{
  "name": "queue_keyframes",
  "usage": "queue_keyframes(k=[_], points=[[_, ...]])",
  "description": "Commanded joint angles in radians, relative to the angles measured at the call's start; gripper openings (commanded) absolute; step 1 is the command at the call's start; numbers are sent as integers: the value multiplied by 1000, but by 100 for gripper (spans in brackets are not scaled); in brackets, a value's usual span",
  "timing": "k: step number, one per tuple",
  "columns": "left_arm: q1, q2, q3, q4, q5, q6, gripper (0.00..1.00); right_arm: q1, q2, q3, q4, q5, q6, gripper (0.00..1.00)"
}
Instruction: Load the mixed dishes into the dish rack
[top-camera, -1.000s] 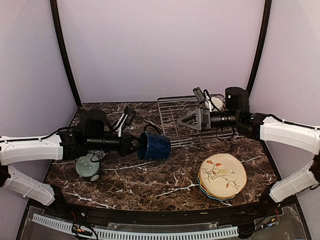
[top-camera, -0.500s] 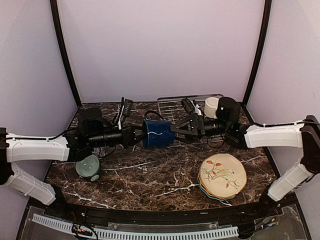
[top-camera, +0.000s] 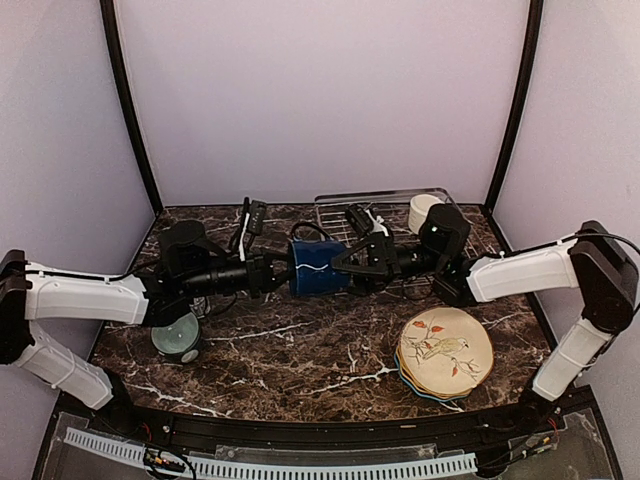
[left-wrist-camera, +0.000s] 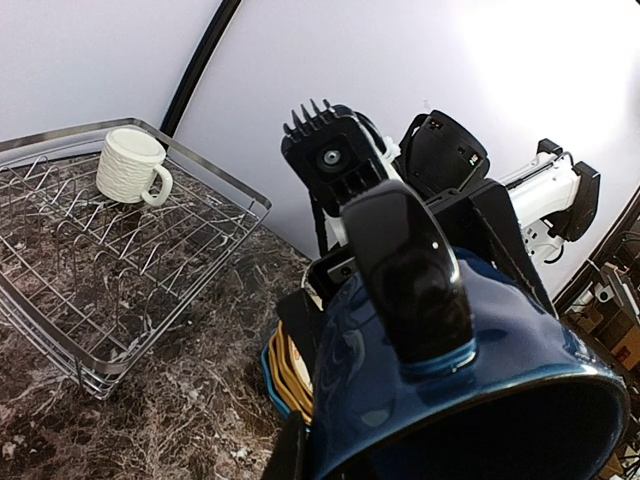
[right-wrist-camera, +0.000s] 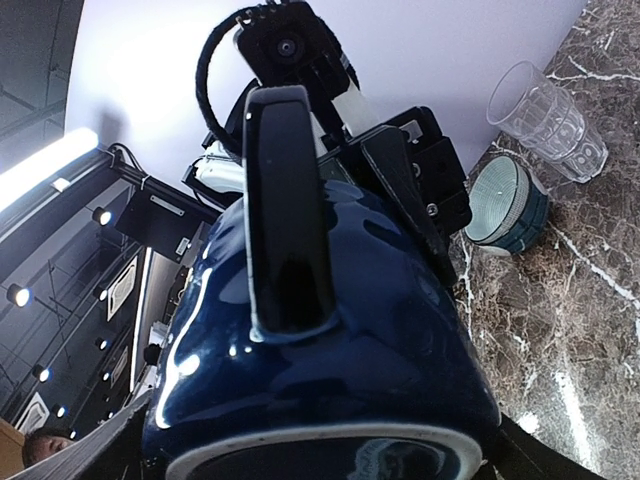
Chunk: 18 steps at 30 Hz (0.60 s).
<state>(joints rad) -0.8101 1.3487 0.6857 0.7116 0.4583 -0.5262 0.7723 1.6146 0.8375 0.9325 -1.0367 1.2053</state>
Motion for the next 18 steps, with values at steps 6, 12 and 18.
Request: queue_keyframes(k=[6,12,18], points=[[5,8,-12,135,46,-27,1,14,26,48,88,-26,23,82],[5,37,-14,156,71,-47,1,14,39,52,119,-27,31,59],[5,43,-11,152,81,-50,3,12,44,49,136,-28,40,10]])
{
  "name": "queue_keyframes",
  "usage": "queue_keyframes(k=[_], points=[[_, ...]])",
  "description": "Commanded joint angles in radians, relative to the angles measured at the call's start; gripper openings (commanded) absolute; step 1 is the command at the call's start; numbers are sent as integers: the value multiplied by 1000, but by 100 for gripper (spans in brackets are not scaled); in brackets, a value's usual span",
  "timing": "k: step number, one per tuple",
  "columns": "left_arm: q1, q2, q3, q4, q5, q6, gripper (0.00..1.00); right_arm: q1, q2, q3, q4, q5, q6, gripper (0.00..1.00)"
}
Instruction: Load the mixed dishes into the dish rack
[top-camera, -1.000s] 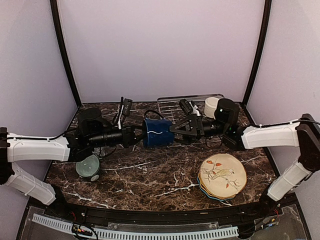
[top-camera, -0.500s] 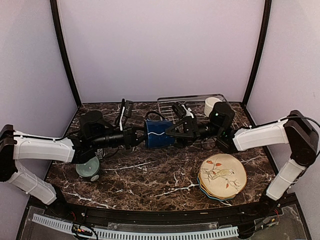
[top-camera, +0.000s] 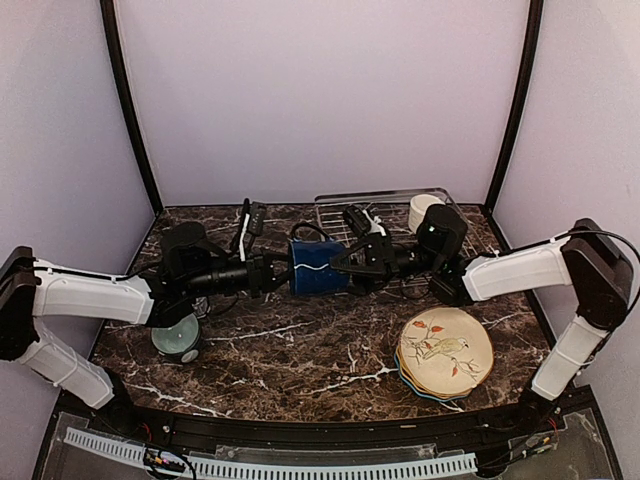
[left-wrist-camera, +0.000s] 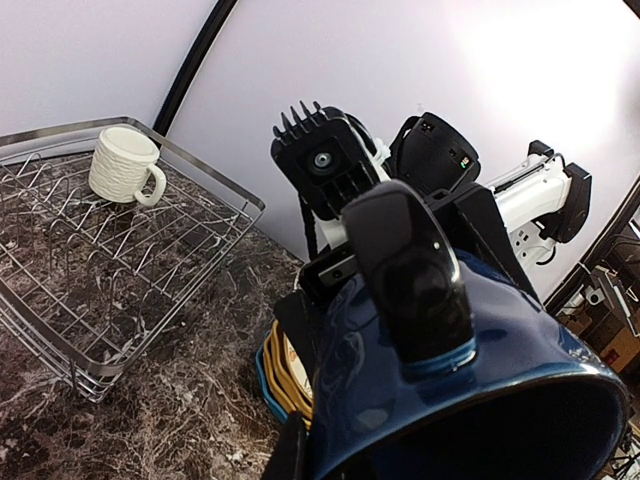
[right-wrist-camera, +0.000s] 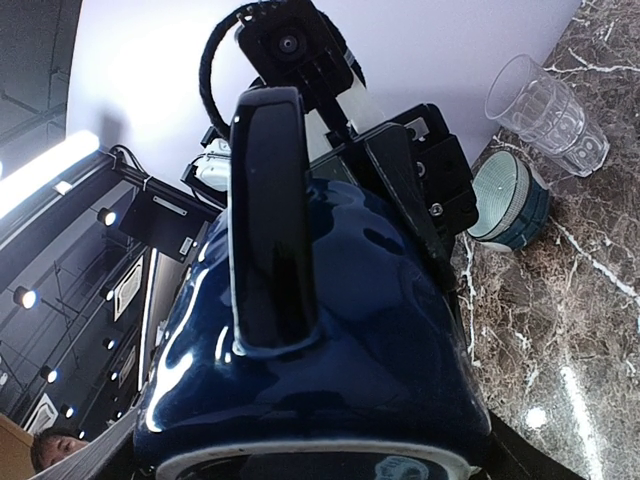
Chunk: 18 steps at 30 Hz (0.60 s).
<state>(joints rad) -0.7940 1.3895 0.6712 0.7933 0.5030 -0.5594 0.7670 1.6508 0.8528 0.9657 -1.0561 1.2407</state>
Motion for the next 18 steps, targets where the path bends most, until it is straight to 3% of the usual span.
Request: queue_keyframes(k=[1,8,12,15,18], points=[[-10,1,4,64,35,-14,4,16,8,33,103,-6,6,1],[5,-17,-5,46,22,-19,39,-13,-30,17,76,10,-14,0],[12,-39,-6,12,8,-3,53,-46,-74,3,6,31,-57,0],[21,-66,-11,-28,-19,20,63,-93,-121,-9,-102,51,-116,0],[36,-117,-12,-121,-83,69,72,-160,-194,-3,-316,94,-252,0]])
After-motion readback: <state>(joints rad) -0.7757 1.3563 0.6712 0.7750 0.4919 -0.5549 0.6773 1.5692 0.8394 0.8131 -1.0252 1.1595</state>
